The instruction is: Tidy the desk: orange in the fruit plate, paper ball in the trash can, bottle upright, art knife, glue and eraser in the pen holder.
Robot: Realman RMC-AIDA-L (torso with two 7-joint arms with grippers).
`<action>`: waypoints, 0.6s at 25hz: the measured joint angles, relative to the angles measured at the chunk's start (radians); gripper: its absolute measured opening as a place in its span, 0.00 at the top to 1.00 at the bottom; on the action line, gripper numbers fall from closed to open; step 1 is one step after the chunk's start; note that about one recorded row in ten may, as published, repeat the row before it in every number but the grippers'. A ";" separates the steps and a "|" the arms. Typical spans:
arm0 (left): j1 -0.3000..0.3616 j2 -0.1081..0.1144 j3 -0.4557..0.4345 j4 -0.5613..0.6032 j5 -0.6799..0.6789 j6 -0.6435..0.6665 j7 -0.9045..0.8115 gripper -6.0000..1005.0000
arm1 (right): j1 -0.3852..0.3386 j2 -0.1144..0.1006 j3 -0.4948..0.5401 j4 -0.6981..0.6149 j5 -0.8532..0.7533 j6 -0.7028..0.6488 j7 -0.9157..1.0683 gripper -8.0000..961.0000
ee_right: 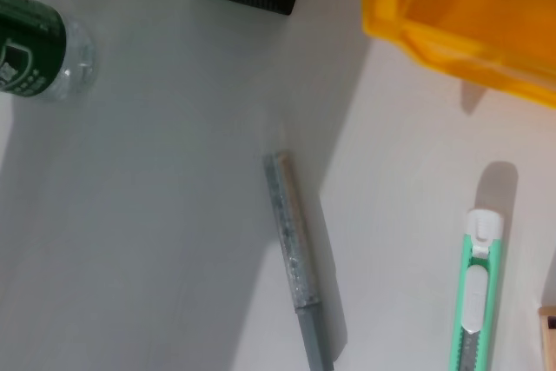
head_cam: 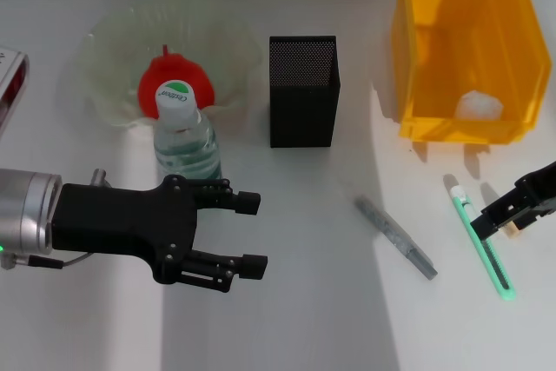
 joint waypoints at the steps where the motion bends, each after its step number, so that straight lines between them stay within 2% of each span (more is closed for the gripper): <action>1: 0.000 0.000 0.000 0.000 0.000 0.000 0.000 0.17 | 0.002 0.000 -0.001 0.003 -0.007 0.001 0.000 0.20; 5: 0.003 -0.001 0.000 0.000 0.000 0.000 0.003 0.17 | 0.013 0.008 -0.004 0.012 -0.059 0.017 0.001 0.20; 15: 0.010 -0.002 0.000 -0.003 -0.001 -0.001 0.012 0.17 | 0.014 0.016 -0.026 0.017 -0.063 0.022 0.004 0.20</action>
